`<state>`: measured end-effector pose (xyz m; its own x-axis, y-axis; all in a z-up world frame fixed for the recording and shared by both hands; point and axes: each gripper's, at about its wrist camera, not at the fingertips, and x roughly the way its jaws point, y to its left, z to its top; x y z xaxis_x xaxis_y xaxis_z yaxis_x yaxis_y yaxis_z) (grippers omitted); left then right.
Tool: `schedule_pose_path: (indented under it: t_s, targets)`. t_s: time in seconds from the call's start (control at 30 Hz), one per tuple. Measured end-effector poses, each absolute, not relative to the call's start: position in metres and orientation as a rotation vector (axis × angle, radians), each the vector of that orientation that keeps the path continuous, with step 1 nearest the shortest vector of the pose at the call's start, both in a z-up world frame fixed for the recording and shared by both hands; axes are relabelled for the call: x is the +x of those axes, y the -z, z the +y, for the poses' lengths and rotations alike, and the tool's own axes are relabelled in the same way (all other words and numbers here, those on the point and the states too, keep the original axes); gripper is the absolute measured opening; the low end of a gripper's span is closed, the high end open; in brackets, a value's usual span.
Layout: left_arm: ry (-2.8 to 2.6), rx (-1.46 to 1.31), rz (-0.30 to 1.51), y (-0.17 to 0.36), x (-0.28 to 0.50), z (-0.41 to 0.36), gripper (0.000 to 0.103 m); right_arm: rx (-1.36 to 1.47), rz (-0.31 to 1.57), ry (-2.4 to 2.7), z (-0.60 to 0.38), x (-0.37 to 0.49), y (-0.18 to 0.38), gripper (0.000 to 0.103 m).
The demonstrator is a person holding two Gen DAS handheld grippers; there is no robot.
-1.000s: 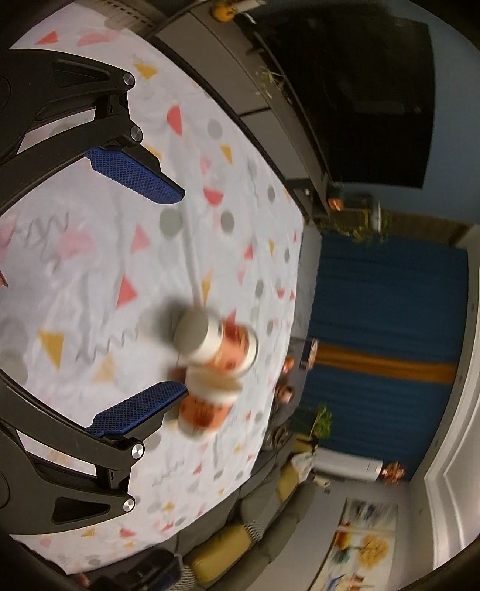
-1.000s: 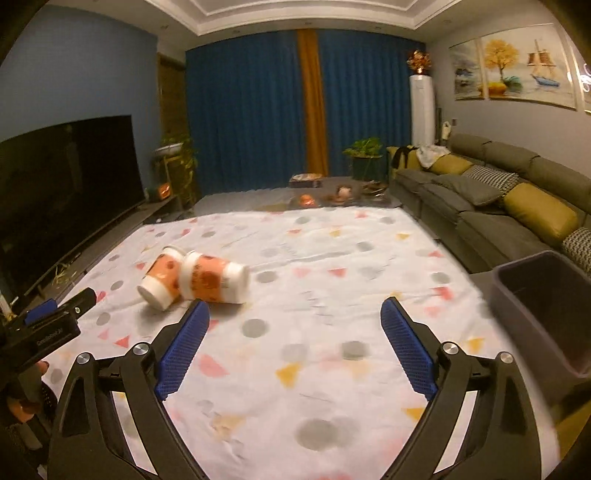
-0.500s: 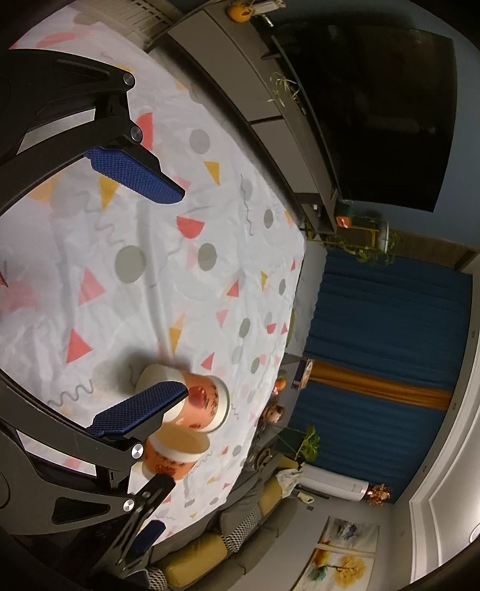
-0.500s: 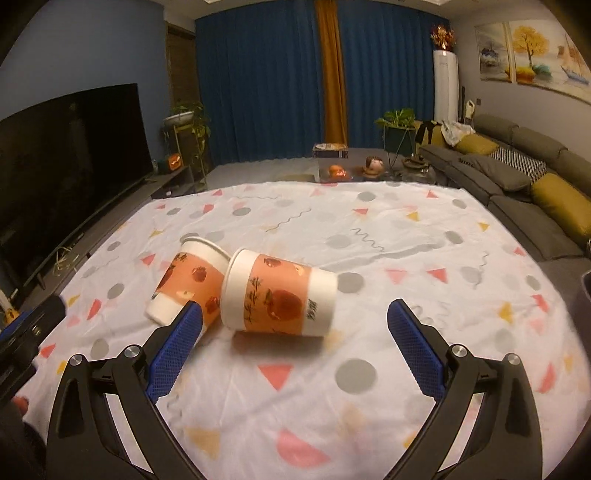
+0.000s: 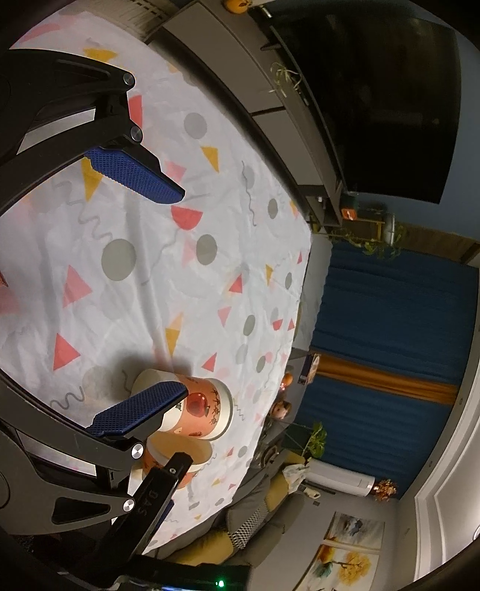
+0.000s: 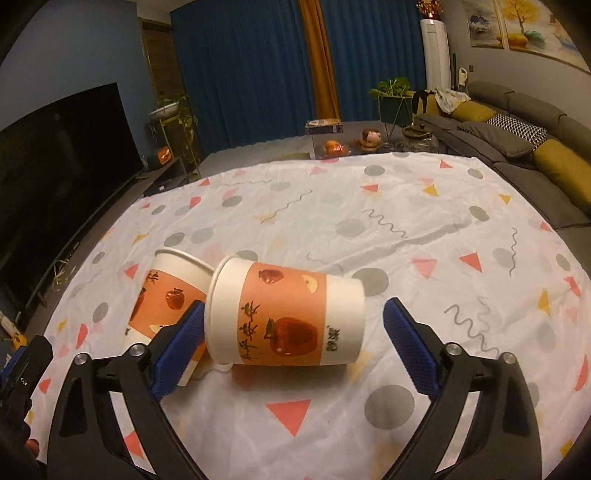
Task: Collect trash
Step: 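Grasp an orange-and-white paper cup with each tool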
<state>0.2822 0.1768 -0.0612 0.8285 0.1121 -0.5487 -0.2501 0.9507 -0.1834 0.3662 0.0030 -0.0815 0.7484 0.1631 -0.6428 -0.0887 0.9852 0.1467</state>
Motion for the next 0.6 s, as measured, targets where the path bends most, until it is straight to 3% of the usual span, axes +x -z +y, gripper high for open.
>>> schedule_pose_path:
  t_s: [0.1, 0.6]
  targets:
    - [-0.182, -0.248, 0.566, 0.062, 0.284, 0.174, 0.095, 0.118, 0.729, -0.142, 0.001, 0.370, 0.084, 0.080]
    - [0.013, -0.153, 0.611, 0.071, 0.313, 0.123, 0.095, 0.135, 0.707, -0.100, -0.045, 0.356, 0.081, 0.080]
